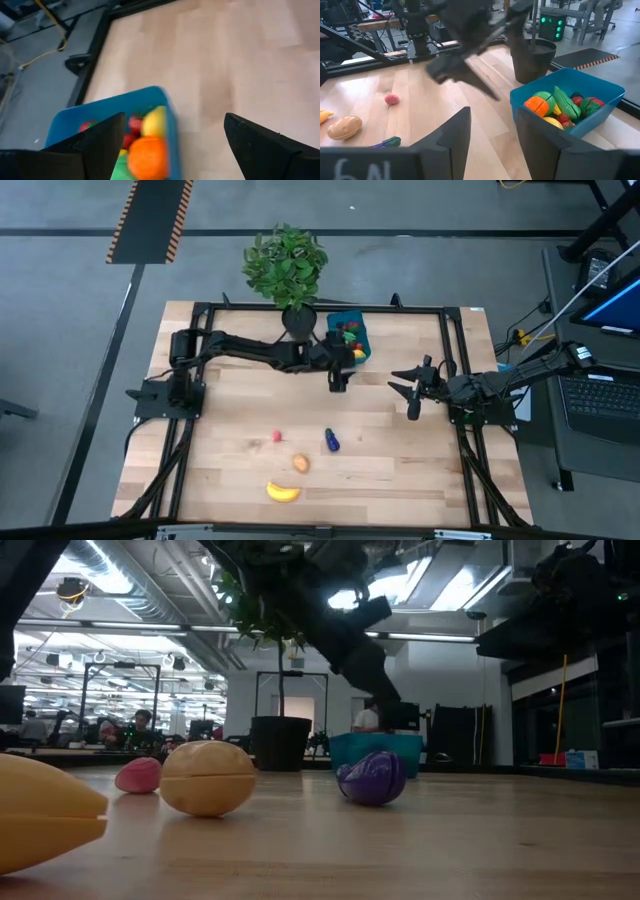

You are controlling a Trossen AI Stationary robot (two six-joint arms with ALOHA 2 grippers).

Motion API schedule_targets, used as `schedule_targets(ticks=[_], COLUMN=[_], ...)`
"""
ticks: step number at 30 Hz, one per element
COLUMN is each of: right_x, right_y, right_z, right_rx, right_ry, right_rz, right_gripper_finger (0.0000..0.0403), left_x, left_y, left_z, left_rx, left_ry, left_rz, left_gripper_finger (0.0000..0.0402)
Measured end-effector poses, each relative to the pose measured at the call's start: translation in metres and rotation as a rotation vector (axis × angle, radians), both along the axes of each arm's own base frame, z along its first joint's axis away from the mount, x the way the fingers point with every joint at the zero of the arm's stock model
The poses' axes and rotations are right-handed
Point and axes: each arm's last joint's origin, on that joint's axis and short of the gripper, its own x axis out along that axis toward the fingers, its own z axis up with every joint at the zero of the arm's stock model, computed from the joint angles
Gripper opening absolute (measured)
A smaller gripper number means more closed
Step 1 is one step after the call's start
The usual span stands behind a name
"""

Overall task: Pick and placing Produce into tupperware
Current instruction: Put the eggplant into the blue bin

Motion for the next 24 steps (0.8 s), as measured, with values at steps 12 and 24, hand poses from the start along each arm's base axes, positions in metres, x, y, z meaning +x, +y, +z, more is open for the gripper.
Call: schedule_targets(ticks=[12, 24], right_x=[0.002, 0.009], right_y=[0.005, 0.012], right_z=[0.003, 0.015], right_rx=[0.054, 0.094], right_ry=[-0.028, -0.172], right_rz=[0.164, 0.26], right_gripper_finger=[0.0159, 0.0159], left_x=[-0.06, -0.167], left_y=[-0.066, -0.114], left_z=[0.009, 0.005], left_rx=[-0.079, -0.136], left_ry=[-0.199, -0.442], left_rz=[-0.102, -0.196], left_gripper_finger=[0.033, 0.033])
